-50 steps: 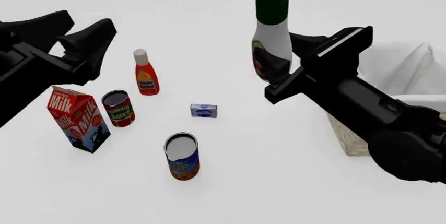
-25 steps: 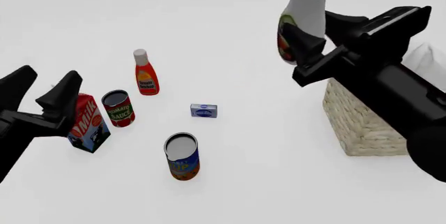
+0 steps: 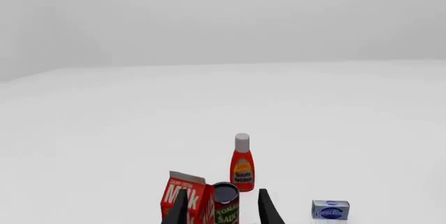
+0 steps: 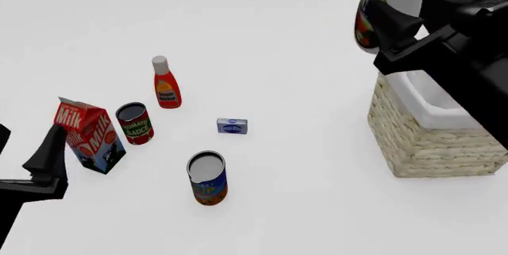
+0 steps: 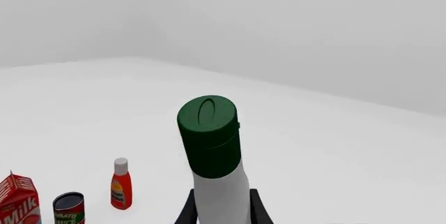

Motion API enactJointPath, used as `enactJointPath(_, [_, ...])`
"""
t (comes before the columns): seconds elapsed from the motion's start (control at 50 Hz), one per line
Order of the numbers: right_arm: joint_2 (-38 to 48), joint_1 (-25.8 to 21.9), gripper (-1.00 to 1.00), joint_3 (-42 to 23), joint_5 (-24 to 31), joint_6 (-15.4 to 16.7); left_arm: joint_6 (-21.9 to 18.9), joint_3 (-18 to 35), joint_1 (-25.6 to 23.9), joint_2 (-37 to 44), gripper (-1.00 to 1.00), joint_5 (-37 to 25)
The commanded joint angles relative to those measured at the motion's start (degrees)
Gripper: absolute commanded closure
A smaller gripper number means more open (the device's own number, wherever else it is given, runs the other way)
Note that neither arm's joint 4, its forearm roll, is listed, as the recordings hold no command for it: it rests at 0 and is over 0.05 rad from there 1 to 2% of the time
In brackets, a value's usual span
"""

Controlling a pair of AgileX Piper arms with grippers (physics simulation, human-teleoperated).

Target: Pick the salad dressing and place it in the basket.

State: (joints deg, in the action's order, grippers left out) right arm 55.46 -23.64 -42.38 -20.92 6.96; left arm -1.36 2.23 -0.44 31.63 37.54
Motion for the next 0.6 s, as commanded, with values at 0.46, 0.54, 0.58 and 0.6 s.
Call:
enactJointPath(0.46, [-3.64,14.51,1.0,-2.18,2.0,-2.42,-2.13,-2.23,6.14,-31.5,-1.0,-31.86])
enactJointPath(0.54, [-2.19,17.45,1.0,-1.99,1.17,-2.78,-1.41,-2.23,6.19,-31.6,-1.0,-32.38])
enactJointPath(0.58, [-1.53,18.67,1.0,-1.74,0.69,-3.0,-1.51,-2.23,6.26,-31.61,-1.0,-32.27])
enactJointPath(0.6, [-1.1,19.61,1.0,-1.73,0.49,-3.31,-1.37,-2.23,6.32,-31.61,-1.0,-32.3])
